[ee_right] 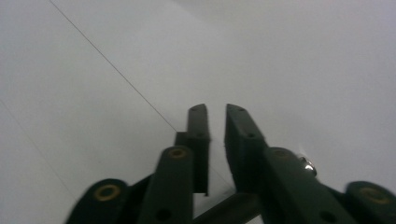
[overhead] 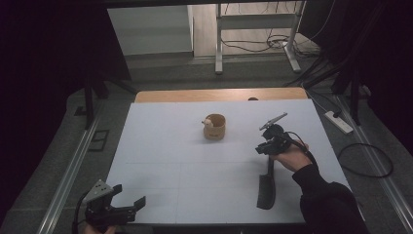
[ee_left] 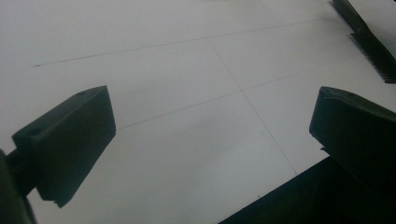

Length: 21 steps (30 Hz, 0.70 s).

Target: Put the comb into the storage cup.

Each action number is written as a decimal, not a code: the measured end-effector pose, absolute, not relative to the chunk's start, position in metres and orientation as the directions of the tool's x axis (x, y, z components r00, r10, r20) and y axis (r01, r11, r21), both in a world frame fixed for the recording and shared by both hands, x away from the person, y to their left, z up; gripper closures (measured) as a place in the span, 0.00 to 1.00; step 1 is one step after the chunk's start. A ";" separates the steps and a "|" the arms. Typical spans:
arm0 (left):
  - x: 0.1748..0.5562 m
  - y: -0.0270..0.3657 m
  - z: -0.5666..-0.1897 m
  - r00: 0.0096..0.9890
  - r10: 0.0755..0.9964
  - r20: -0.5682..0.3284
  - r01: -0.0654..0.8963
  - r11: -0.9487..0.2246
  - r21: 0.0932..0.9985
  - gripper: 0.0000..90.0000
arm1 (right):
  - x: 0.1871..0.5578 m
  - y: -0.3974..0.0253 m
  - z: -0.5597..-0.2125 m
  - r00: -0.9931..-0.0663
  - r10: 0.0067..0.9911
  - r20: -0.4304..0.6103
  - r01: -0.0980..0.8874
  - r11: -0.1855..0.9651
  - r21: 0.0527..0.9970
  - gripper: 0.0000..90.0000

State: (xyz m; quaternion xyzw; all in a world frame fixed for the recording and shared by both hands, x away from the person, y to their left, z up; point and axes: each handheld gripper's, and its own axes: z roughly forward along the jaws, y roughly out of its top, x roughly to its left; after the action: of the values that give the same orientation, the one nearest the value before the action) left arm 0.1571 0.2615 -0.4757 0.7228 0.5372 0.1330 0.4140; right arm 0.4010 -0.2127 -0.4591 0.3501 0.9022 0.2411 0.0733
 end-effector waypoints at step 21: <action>0.157 0.262 -0.476 0.386 0.887 -0.254 0.667 -0.078 0.741 0.01 | 0.414 -0.220 -0.484 -0.754 0.657 -0.006 0.581 0.671 0.460 0.99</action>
State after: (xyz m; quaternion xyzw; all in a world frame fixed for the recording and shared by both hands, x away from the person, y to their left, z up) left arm 0.1573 0.2618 -0.4758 0.7220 0.5381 0.1325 0.4142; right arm 0.4136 -0.2196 -0.4843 0.3403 0.9101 0.2204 0.0859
